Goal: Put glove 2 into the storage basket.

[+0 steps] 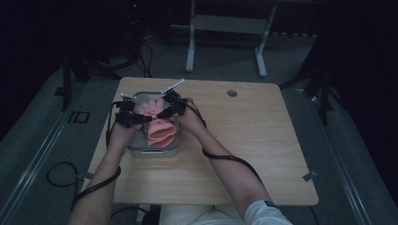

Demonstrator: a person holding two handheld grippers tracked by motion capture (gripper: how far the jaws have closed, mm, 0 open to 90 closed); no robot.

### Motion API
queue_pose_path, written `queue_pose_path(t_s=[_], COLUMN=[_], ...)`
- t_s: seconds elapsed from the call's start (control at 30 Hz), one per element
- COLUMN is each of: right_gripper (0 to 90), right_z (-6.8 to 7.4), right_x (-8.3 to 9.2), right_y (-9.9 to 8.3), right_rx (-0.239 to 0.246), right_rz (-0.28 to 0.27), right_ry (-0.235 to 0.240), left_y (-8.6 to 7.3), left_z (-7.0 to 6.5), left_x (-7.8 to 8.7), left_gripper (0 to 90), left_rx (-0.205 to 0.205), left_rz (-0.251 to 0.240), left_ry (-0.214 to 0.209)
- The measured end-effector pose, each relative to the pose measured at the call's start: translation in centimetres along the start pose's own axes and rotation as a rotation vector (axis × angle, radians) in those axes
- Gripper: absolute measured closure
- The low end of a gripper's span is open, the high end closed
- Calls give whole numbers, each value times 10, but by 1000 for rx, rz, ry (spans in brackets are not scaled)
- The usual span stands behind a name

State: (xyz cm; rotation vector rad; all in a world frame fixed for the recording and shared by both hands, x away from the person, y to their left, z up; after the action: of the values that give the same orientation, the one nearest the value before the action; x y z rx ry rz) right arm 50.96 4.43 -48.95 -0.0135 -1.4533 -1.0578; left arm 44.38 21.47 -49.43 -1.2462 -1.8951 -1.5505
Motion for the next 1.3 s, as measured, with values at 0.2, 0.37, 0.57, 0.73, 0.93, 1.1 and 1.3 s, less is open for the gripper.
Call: queue_pose_path(t_s=[0.2, 0.37, 0.57, 0.73, 0.93, 1.1, 1.3], right_gripper=[506, 493, 483, 432, 368, 302, 236], right_z=[0, 2, 4, 7, 8, 6, -1], right_x=[9, 19, 29, 42, 61, 73, 84], right_y=[3, 5, 6, 2, -4, -14, -29], right_rx=[-2, 8, 15, 31, 50, 53, 66], right_rz=[-18, -38, -55, -94, -121, -158, -174], right_ry=[-4, 8, 10, 19, 16, 36, 65], left_y=[4, 6, 8, 7, 3, -1, -6], left_z=[-2, -2, -7, -17, -31, -46, -73], left_x=[8, 16, 26, 34, 42, 50, 55], left_gripper=[405, 387, 387, 387, 370, 356, 274], left_rx=[-27, -36, -58, -89, -121, -148, -190], left_rz=[-23, -58, -84, -102, -130, -160, -182], left_ry=[47, 68, 59, 41, 30, -12, -56])
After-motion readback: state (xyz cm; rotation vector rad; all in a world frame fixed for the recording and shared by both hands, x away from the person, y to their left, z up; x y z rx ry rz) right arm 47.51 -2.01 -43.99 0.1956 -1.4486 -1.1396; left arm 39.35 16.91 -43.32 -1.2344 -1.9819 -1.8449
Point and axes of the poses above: each handheld gripper's, and its own axes: x roughly backward along the jaws, y roughly out of its top, z roughly to its left, the point moved 2 cm from there along -x, roughly forward along the jaws, and after that the axes turned 1 degree about z, right-handed, at the moved point
